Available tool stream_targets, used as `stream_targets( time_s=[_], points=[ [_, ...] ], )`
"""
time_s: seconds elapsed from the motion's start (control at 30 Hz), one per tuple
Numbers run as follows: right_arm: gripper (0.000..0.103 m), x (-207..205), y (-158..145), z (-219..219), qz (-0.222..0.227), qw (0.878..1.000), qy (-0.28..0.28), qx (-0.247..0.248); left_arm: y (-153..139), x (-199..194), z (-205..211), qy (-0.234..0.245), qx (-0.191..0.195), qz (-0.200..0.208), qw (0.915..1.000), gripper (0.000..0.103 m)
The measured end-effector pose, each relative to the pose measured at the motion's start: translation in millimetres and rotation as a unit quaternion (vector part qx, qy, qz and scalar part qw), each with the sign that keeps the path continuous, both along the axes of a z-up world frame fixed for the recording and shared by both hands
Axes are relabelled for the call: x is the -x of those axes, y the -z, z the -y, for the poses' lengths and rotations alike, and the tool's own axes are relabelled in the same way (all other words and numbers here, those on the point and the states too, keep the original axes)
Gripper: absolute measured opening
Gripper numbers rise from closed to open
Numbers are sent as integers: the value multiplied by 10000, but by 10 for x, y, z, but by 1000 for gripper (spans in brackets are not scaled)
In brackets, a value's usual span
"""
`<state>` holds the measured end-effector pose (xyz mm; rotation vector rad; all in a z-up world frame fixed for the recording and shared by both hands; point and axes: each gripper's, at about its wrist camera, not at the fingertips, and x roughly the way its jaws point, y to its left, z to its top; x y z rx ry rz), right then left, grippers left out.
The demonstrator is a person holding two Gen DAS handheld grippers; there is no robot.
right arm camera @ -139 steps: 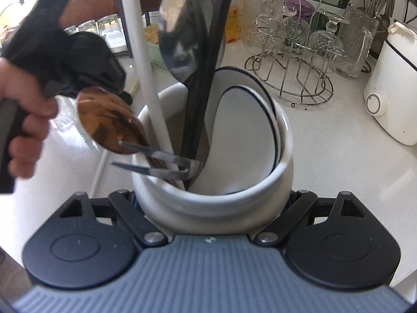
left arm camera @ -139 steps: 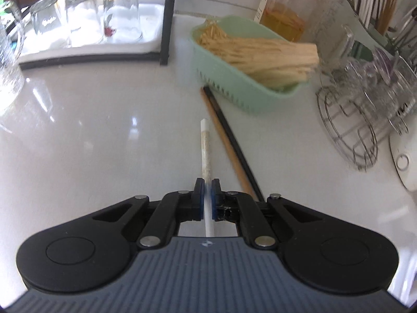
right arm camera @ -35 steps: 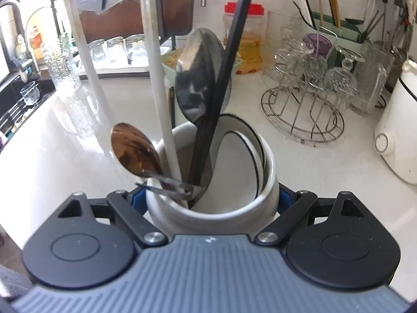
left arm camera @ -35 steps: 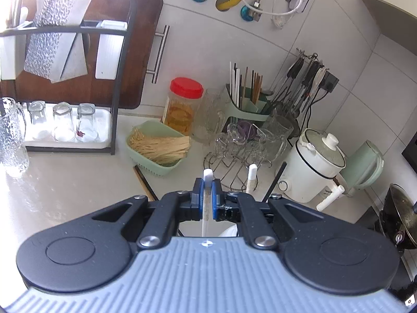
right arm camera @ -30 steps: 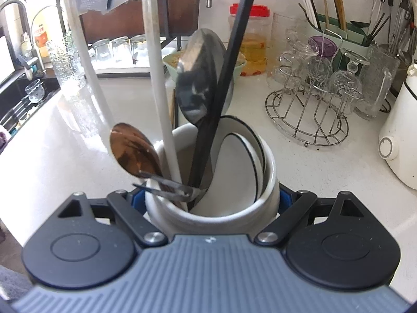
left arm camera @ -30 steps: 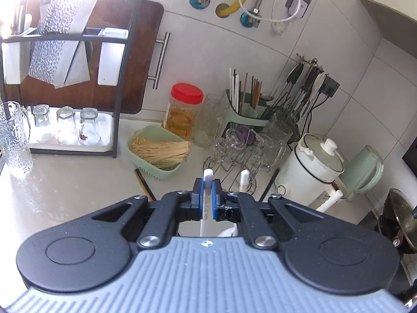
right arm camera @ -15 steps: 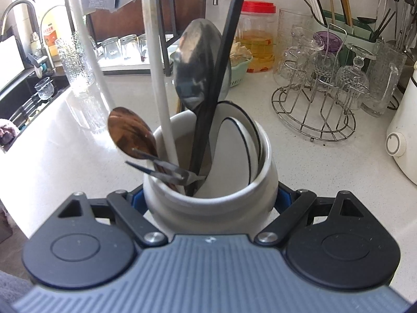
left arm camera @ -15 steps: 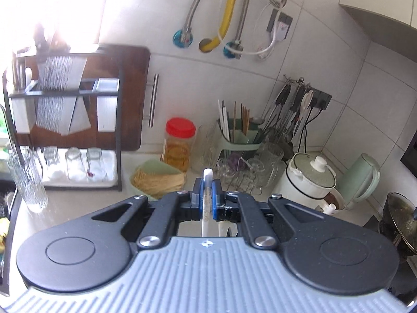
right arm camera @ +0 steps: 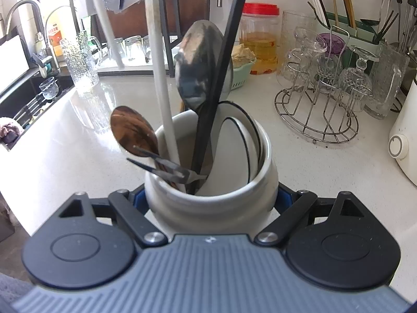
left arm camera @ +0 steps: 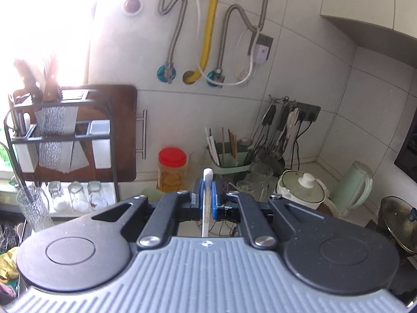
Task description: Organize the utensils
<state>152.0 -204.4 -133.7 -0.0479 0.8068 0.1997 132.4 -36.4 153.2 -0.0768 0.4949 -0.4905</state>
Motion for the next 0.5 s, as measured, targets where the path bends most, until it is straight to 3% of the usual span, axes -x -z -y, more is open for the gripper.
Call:
stream_targets(
  time_s=[0.27,0.5],
  points=[
    [91,12,-4,16,24,10000,-54,-24,56,31,224,224,28,-103,9997,7],
    [91,26,3,17,78,9999,-78,-39,359,-25,455,197,-199,-85,9996,7]
  ],
)
